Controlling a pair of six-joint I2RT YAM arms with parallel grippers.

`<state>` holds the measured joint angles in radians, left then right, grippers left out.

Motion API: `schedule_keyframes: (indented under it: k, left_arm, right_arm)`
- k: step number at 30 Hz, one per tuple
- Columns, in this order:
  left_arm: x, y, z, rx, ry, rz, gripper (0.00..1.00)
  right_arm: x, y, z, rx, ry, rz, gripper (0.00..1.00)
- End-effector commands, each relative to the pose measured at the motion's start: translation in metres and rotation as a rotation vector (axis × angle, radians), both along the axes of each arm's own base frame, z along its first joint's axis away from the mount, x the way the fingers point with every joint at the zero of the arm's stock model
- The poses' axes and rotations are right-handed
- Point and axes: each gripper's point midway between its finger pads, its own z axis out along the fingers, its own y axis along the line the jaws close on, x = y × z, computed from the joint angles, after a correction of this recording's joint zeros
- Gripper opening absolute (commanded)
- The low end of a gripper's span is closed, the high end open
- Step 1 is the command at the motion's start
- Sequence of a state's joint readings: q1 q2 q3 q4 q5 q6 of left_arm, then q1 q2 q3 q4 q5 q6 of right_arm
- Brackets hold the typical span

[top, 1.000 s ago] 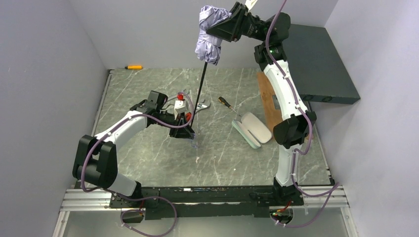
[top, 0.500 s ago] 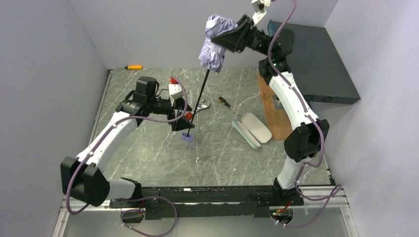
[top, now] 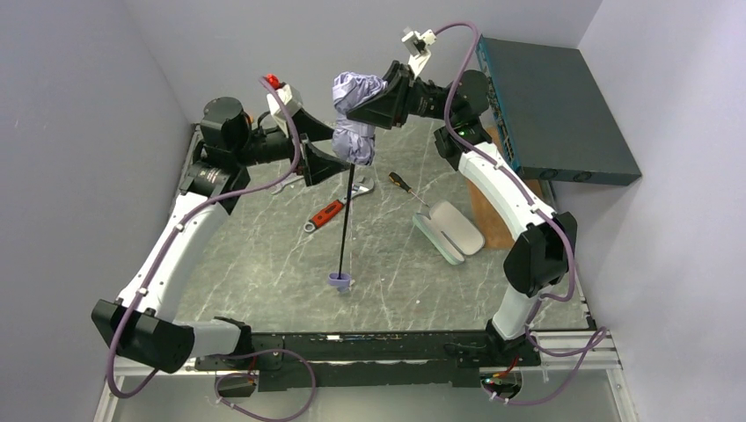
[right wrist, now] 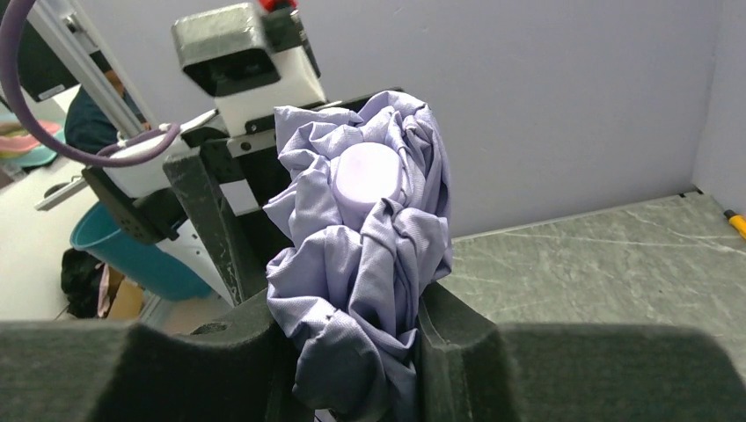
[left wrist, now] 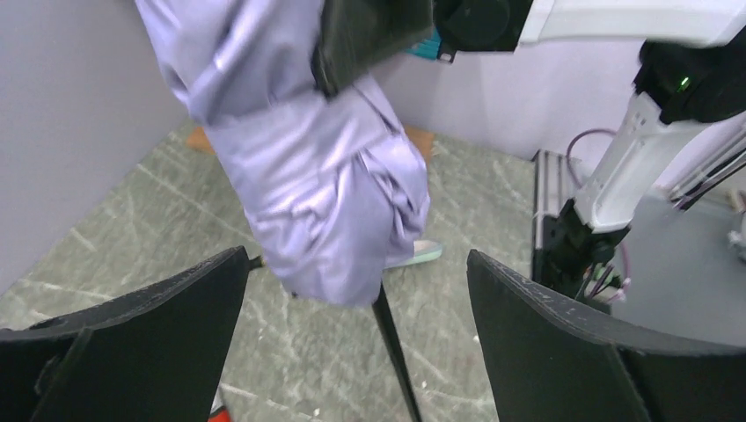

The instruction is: Open the umbrella

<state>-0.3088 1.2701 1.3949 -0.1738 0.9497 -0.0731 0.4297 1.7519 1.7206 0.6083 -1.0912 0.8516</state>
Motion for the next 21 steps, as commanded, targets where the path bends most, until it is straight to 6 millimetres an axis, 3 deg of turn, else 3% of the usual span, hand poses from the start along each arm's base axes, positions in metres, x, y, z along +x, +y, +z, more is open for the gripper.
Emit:
schedule_keyframes:
  k: [1, 6, 8, 13, 14, 15, 18, 19, 21]
  left_arm:
    - [-0.006, -0.011, 0.029, -0.117, 0.059, -0.073, 1.0]
    - [-0.003, -0.016, 0.039, -0.163, 0.069, -0.083, 0.98]
    - [-0.003, -0.018, 0.04, -0.163, 0.063, -0.095, 0.84]
    - [-0.011, -0.02, 0.034, -0.156, 0.052, -0.142, 0.37]
    - [-0.013, -0.02, 0.034, -0.157, 0.043, -0.149, 0.21]
    - [-0.011, -0.02, 0.033, -0.16, 0.046, -0.137, 0.03]
    - [0.0, -0.013, 0.045, -0.191, 0.018, -0.077, 0.0]
    - [0.008, -0.009, 0.051, -0.201, 0.005, -0.03, 0.0]
    - [0.035, 0.01, 0.068, -0.238, -0.015, 0.136, 0.0]
  right_arm:
    - [-0.036, -0.005, 0.039, 0.058, -0.184, 0.018, 0.0]
    - [-0.044, 0.0, 0.043, 0.062, -0.183, 0.049, 0.0]
    - [-0.043, -0.001, 0.047, 0.07, -0.184, 0.045, 0.0]
    - [-0.039, 0.0, 0.065, 0.101, -0.194, 0.019, 0.0]
    - [-0.036, 0.0, 0.067, 0.102, -0.191, 0.008, 0.04]
    - [-0.032, 0.0, 0.069, 0.101, -0.196, -0.006, 0.16]
    - [-0.006, -0.008, 0.072, 0.086, -0.172, -0.101, 0.62]
    - [0.008, -0.014, 0.068, 0.07, -0.128, -0.145, 0.69]
    - [0.031, -0.03, 0.061, 0.042, -0.062, -0.239, 0.74]
